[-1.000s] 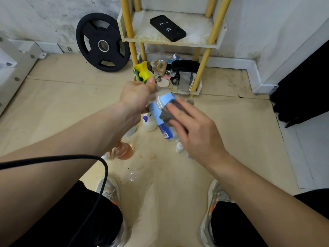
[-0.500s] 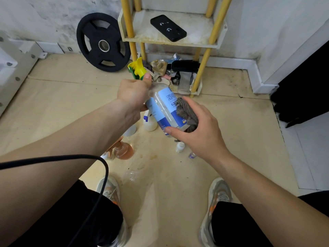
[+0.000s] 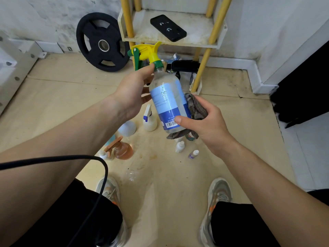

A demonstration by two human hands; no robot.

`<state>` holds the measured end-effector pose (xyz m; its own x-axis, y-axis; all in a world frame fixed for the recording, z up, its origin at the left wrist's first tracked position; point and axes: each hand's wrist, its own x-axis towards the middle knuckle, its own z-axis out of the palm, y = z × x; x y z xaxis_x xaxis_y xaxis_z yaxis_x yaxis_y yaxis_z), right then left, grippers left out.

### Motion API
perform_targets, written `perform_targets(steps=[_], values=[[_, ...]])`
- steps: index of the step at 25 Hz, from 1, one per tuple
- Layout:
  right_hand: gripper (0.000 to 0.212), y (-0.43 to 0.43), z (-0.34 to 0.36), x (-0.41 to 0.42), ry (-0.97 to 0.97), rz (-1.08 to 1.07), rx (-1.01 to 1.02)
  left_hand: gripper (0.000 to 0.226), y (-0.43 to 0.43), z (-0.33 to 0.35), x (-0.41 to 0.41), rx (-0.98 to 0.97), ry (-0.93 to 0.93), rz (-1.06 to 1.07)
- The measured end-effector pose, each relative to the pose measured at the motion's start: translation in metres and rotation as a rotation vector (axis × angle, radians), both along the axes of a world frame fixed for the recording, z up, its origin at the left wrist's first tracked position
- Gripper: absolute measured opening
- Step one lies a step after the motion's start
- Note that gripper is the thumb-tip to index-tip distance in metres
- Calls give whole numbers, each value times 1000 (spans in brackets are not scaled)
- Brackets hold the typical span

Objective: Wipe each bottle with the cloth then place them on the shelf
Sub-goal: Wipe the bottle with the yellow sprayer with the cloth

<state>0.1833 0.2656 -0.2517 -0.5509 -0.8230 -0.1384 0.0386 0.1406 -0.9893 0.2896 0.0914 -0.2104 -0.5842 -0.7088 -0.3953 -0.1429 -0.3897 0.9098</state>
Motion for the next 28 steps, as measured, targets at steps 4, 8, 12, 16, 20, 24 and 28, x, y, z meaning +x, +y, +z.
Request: perform_targets(steps=[4,8,12,16,20,24,28], values=[[50,1,0,-2,-101,88,-24,35,-6,-3,5,-37,84,-125],[49,-2,3,5,61,99,-15,40,-3,1,7,-108,41,-105],[63,-3,7,15,239,57,34,36,3,3,6,-123,-7,-35],[73,-4,9,20,622,88,123,35,11,0,-1,-94,-49,75],[55,-9,7,24,861,143,35,34,21,-4,-5,-66,-115,96],[44,-14,7,17,903,96,6,30,33,-9,-6,-92,-115,40],[42,-16,8,11,854,29,-3,29,41,-13,-8,-113,-121,48]])
